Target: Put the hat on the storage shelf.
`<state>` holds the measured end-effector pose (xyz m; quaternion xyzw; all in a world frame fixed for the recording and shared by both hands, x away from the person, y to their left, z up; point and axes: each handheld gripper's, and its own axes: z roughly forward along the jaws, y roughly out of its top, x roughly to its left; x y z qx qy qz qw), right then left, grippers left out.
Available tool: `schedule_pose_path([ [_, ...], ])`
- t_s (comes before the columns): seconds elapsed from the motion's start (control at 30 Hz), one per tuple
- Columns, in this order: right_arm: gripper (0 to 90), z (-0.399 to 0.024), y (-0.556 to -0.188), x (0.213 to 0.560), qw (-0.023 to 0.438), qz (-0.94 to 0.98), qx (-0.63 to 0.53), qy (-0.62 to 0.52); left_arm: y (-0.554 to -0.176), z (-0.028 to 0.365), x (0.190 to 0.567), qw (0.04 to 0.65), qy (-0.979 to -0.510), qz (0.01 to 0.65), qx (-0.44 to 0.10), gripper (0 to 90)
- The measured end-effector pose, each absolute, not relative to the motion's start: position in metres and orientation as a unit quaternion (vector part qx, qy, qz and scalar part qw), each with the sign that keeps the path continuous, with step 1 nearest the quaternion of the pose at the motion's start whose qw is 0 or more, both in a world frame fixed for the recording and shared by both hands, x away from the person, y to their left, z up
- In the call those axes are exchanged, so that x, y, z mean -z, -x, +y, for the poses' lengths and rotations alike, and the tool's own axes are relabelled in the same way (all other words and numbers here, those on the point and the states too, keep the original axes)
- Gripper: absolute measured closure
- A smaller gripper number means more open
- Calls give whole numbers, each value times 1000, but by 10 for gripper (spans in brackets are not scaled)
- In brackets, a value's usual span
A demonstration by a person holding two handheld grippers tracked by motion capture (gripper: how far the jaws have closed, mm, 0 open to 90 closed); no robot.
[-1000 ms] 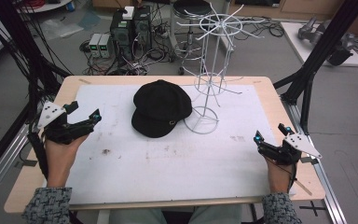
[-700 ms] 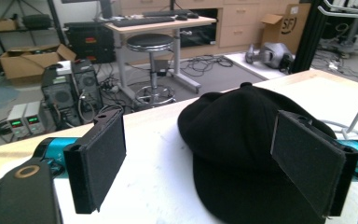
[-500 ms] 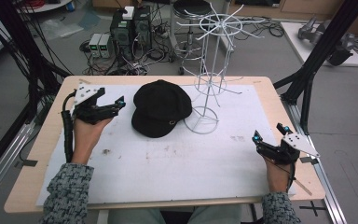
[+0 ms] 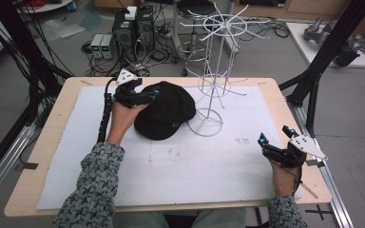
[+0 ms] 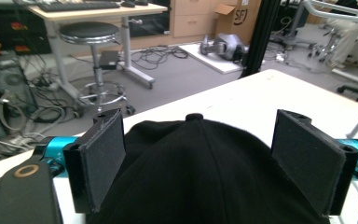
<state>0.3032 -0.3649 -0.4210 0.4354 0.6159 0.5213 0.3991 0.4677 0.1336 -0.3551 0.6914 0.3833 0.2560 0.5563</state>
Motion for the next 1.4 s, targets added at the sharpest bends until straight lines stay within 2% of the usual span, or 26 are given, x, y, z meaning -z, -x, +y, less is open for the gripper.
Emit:
schedule_pose_path([
  [0.2,89,-366,-303,422,397,616,-522,-436,-489,121,368,539,-701,394,-253,175],
  [0.5,89,-370,-301,423,398,613,-523,-438,-498,111,385,489,-739,391,-250,199],
  [0.6,89,-369,-301,422,398,614,-522,-438,-499,109,389,468,-754,387,-250,258],
  [0.67,89,-369,-301,422,398,614,-523,-437,-499,108,391,458,-763,382,-248,340],
  [0.7,89,-368,-301,422,398,616,-521,-437,-499,108,392,455,-767,380,-245,389],
  [0.77,89,-368,-301,423,399,616,-521,-437,-499,108,393,453,-777,369,-233,567],
  [0.9,89,-369,-302,423,398,615,-521,-438,-497,106,391,457,-779,365,-226,786],
  [0.93,89,-369,-302,423,399,616,-521,-436,-497,106,389,461,-777,365,-226,816],
  [1.07,89,-370,-302,423,397,615,-521,-439,-494,108,383,476,-771,354,-230,848],
  [1.4,89,-369,-303,423,396,617,-520,-439,-483,118,359,534,-742,330,-236,856],
])
